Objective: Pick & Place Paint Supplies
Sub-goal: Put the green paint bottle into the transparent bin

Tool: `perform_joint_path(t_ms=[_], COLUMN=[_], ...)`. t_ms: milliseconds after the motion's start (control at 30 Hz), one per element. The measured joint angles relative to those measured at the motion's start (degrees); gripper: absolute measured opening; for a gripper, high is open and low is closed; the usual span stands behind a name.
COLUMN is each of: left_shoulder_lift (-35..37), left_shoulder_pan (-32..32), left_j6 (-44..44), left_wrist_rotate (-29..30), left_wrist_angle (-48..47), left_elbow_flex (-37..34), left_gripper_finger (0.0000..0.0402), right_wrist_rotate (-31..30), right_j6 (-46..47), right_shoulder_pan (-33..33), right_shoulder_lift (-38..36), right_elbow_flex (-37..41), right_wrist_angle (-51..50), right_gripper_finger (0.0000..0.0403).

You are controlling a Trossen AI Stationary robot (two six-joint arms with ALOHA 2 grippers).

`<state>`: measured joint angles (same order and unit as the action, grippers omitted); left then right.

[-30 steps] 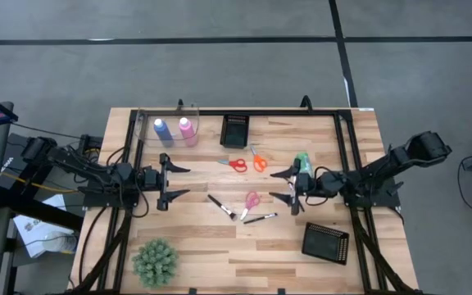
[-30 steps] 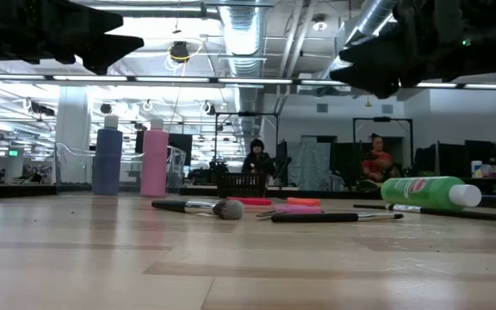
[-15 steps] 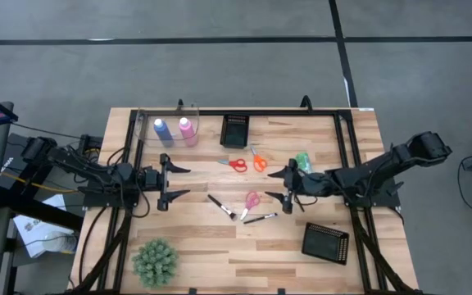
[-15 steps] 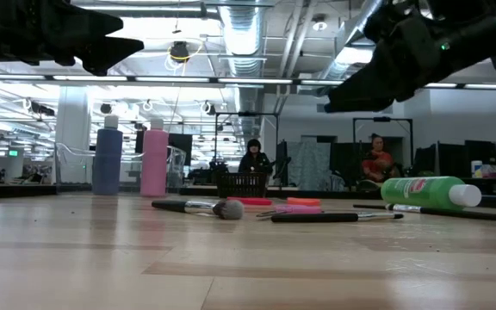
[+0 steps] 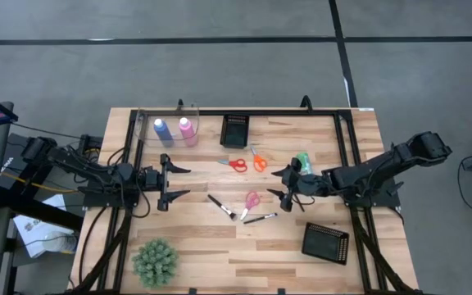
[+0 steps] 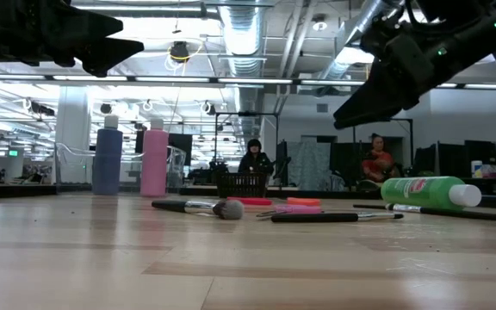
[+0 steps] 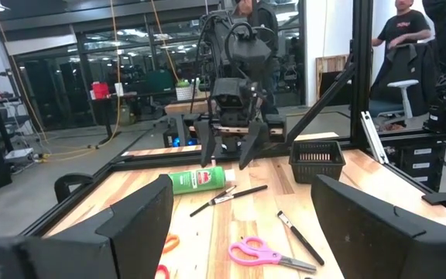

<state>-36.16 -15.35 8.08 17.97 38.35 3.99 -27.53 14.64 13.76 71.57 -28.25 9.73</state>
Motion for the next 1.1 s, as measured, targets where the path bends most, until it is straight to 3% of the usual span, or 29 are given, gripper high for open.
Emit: perform_joint_path(t_ms=[1100], left_shoulder_lift=[0.0], left_shoulder_pan=[0.0], left_j6=[-0.6], left_wrist_rotate=[0.0], left_wrist_angle=[-0.3], left_elbow_flex=[0.0], left_gripper_finger=[0.0298], right_wrist_rotate=[0.5], right_j6=[4.4], right_shoulder_pan=[-1.6], right_shoulder_lift=[0.0], right_elbow_flex=[-0.1], right_wrist_angle=[-4.2], right_gripper_finger=[0.0285])
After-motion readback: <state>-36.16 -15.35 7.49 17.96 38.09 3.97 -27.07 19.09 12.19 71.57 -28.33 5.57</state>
